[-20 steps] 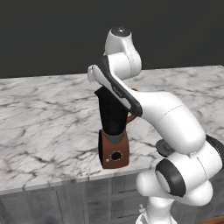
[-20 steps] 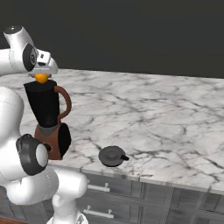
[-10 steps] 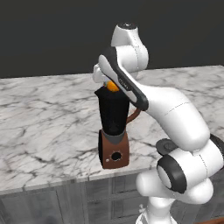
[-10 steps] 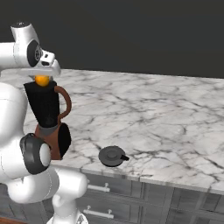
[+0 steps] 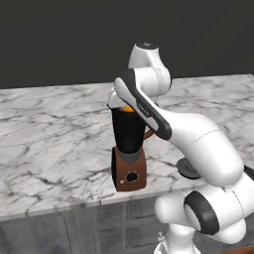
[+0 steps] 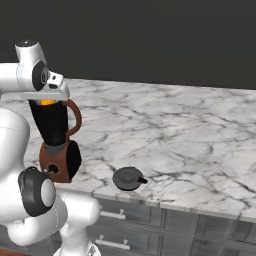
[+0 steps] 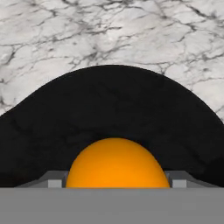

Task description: Open the blender lid, put the orange in the blender, close the lid, and start the blender.

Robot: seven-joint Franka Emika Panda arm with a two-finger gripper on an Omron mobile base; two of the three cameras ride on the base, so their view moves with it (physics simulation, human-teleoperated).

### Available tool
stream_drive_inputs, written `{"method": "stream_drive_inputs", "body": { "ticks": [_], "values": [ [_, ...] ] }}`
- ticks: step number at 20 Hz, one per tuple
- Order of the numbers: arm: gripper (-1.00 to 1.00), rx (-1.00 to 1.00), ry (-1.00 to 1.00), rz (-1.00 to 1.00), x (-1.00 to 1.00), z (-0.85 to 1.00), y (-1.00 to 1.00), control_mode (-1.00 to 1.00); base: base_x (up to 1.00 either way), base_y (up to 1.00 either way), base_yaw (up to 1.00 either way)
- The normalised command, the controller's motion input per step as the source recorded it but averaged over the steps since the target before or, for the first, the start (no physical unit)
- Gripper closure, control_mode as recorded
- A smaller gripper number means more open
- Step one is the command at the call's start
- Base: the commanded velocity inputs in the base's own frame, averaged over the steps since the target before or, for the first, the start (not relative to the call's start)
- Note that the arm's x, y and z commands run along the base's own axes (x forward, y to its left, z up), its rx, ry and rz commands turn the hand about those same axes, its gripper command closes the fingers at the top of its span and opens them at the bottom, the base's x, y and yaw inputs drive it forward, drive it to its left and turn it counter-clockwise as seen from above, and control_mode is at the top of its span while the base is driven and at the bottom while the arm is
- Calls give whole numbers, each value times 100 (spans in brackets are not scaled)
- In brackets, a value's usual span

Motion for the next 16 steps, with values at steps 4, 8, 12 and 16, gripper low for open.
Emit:
{"method": "stream_drive_inputs", "body": {
  "ticks": [4,8,12,16],
  "values": [
    [100,0,21,3,0,-63,1,-100,0,0,0],
    [-100,0,12,2,-3,-42,0,-100,0,0,0],
    [-100,0,1,0,-9,-5,0,-100,0,0,0],
    [-100,0,-9,0,-24,3,-1,-100,0,0,0]
  ]
}}
